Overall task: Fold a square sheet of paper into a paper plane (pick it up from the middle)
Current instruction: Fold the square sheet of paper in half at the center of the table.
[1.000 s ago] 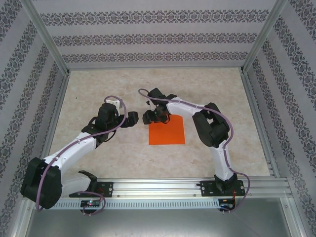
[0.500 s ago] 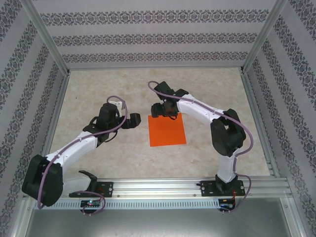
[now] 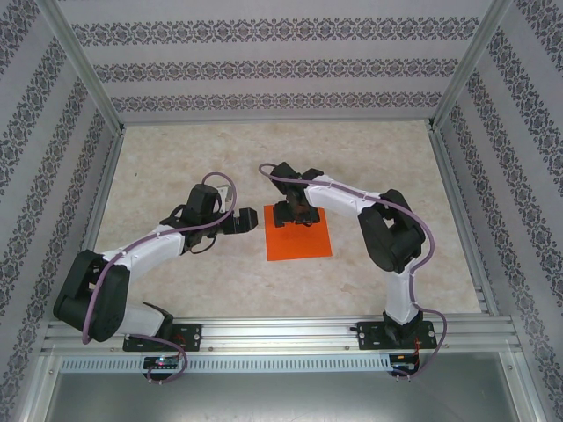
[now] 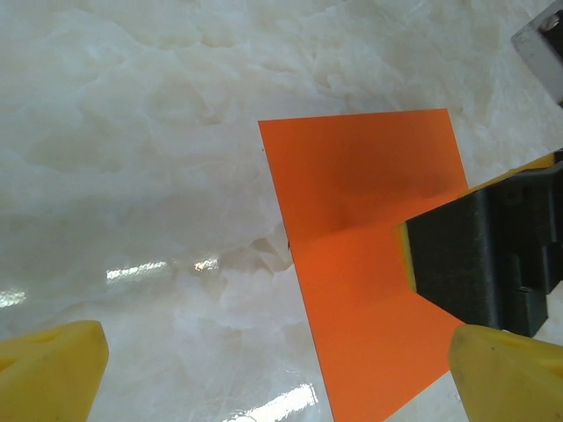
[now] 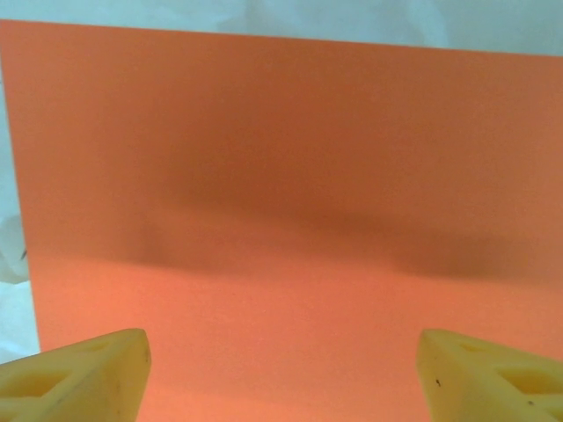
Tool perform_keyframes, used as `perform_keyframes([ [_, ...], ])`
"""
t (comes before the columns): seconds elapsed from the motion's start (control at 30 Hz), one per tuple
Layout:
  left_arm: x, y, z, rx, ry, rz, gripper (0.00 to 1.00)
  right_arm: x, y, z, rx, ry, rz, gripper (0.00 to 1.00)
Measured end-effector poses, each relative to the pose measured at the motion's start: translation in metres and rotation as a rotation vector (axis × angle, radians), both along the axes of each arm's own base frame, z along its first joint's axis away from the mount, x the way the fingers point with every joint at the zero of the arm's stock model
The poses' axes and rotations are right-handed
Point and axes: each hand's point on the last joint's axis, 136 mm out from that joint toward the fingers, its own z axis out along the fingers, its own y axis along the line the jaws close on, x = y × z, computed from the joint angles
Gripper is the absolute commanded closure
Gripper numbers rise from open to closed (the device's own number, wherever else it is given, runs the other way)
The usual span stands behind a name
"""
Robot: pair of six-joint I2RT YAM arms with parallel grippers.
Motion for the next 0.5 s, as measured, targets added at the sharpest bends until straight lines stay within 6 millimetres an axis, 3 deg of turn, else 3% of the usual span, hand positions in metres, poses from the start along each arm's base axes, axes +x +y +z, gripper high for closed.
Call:
perform_keyframes([
  [0.33, 0.001, -0.001, 0.002, -0.002, -0.004, -0.001, 0.00, -0.006, -0.003, -0.026, -0.029, 0.049, 0.006, 0.15],
  [0.5, 0.001, 0.000, 0.002, -0.001, -0.002, 0.000, 0.00, -0.006, -0.002, -0.027, -0.032, 0.042, 0.008, 0.17],
])
